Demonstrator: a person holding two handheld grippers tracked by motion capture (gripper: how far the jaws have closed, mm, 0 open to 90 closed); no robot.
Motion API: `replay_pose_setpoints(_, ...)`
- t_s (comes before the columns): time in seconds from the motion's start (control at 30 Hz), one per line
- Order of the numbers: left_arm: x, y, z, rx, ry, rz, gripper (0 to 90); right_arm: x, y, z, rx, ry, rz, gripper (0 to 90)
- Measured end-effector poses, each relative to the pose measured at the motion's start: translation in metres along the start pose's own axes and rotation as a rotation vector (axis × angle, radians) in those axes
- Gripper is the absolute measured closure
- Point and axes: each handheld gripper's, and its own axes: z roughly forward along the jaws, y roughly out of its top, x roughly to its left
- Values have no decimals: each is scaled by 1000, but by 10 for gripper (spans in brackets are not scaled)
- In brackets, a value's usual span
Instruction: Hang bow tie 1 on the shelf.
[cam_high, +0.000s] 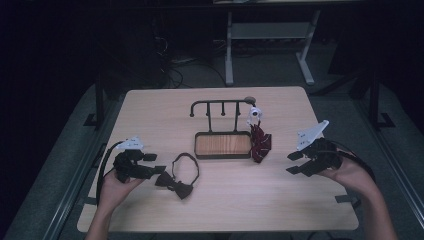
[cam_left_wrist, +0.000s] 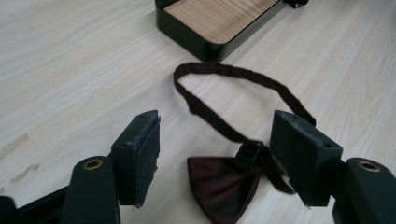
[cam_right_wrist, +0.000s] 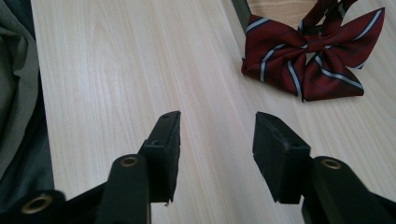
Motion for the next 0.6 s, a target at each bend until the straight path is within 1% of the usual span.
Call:
replay_pose_setpoints(0.07, -1, 4, 3, 4, -6, 11, 355, 5, -4, 2, -11, 0, 5, 500)
replay_pose_setpoints(0.1, -1, 6, 4, 12, -11, 14, 355, 5, -4, 2, -11, 0, 5, 500)
replay_pose_setpoints(0.17, -2, 10, 9, 38, -16, 27, 380, 9, -6, 4, -13, -3, 0, 497)
replay_pose_setpoints(0.2, -2, 12, 12, 49, -20, 24, 388, 10, -7, 5, -14, -5, -2, 497)
replay_pose_setpoints(0.23, -1, 14, 14, 65, -29, 31, 396, 11, -9, 6, -19, -4, 3, 490)
replay_pose_setpoints(0.27, 0, 15, 16, 67, -35, 18, 409, 12, -10, 7, -23, -8, 10, 483)
replay_pose_setpoints(0.3, 1, 17, 19, 75, -45, 7, 421, 12, -11, 7, -24, -16, 4, 478)
replay_pose_setpoints(0.33, 3, 18, 23, 92, -54, -6, 422, 13, -12, 8, -31, -14, 10, 479)
replay_pose_setpoints(0.37, 3, 20, 27, 107, -57, -6, 422, 14, -12, 9, -33, -15, 4, 478)
replay_pose_setpoints(0.4, 4, 21, 31, 128, -55, 1, 427, 13, -13, 10, -21, -8, -1, 474)
replay_pose_setpoints(0.43, 4, 22, 35, 140, -57, -6, 433, 13, -13, 11, -8, -11, 2, 468)
replay_pose_setpoints(0.5, 6, 26, 41, 163, -56, -8, 445, 13, -14, 13, -7, -6, 13, 460)
replay_pose_setpoints(0.57, 8, 29, 46, 164, -43, -12, 446, 14, -14, 14, -8, -6, 9, 453)
replay_pose_setpoints(0.6, 9, 31, 49, 171, -44, -22, 445, 14, -14, 14, -7, -10, 5, 450)
